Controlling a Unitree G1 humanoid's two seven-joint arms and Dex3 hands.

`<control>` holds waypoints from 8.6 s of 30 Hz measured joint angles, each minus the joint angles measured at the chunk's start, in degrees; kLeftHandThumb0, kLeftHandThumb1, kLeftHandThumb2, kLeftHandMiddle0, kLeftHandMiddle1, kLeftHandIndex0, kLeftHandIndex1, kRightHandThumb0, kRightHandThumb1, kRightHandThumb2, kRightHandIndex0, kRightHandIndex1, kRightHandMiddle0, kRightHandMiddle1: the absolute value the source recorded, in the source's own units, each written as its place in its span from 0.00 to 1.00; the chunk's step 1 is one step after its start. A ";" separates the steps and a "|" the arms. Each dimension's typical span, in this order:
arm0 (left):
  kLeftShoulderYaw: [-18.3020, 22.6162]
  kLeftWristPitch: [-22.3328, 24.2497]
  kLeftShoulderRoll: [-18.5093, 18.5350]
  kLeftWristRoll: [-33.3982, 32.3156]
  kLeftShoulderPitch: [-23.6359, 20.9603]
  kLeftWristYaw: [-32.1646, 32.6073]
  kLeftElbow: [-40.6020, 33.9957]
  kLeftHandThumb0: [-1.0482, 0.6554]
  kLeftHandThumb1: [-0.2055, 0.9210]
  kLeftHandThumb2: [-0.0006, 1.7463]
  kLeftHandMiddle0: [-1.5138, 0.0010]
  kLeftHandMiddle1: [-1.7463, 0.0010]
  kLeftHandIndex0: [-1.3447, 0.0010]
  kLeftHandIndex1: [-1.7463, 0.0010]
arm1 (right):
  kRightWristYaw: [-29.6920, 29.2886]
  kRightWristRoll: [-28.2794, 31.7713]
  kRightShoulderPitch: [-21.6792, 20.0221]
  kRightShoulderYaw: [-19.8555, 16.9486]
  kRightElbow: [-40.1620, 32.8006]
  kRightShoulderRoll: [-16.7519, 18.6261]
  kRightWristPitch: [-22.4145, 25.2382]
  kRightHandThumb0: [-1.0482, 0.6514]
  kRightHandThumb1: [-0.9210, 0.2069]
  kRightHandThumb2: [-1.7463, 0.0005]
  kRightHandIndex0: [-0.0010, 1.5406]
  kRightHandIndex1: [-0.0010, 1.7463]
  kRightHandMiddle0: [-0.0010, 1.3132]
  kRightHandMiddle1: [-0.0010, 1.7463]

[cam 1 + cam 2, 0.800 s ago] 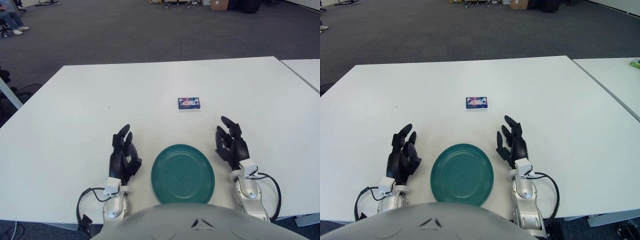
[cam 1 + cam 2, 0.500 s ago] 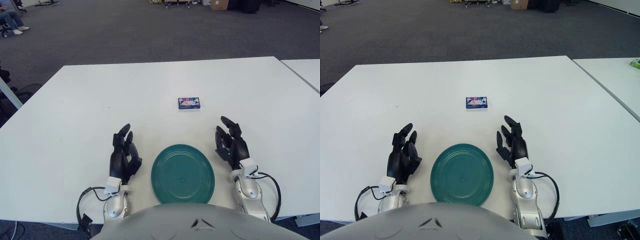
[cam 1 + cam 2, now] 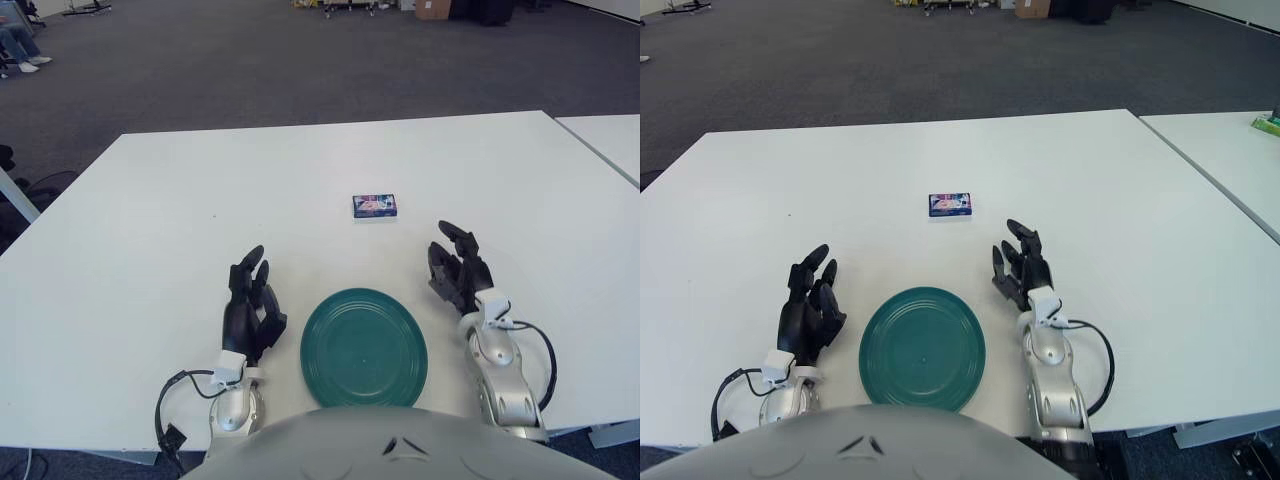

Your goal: Put the gum into the plate.

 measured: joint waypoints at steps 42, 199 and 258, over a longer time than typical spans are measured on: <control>-8.09 11.19 -0.04 9.85 3.26 8.81 -7.34 0.16 1.00 0.51 0.73 1.00 1.00 0.61 | -6.40 -29.70 -46.74 21.84 52.86 -12.06 -6.84 0.22 0.00 0.75 0.23 0.00 0.00 0.30; -11.44 14.58 0.81 8.19 -1.03 18.64 -5.42 0.16 1.00 0.50 0.72 1.00 1.00 0.56 | 5.77 -32.46 -26.75 27.50 3.04 -30.18 -33.45 0.36 0.40 0.36 0.72 1.00 0.38 1.00; -6.22 9.03 1.59 5.20 -4.74 17.61 0.56 0.12 1.00 0.55 0.77 1.00 0.99 0.54 | 29.49 -21.99 -14.65 19.82 -13.72 -32.21 -38.19 0.40 0.08 0.64 0.38 0.96 0.19 1.00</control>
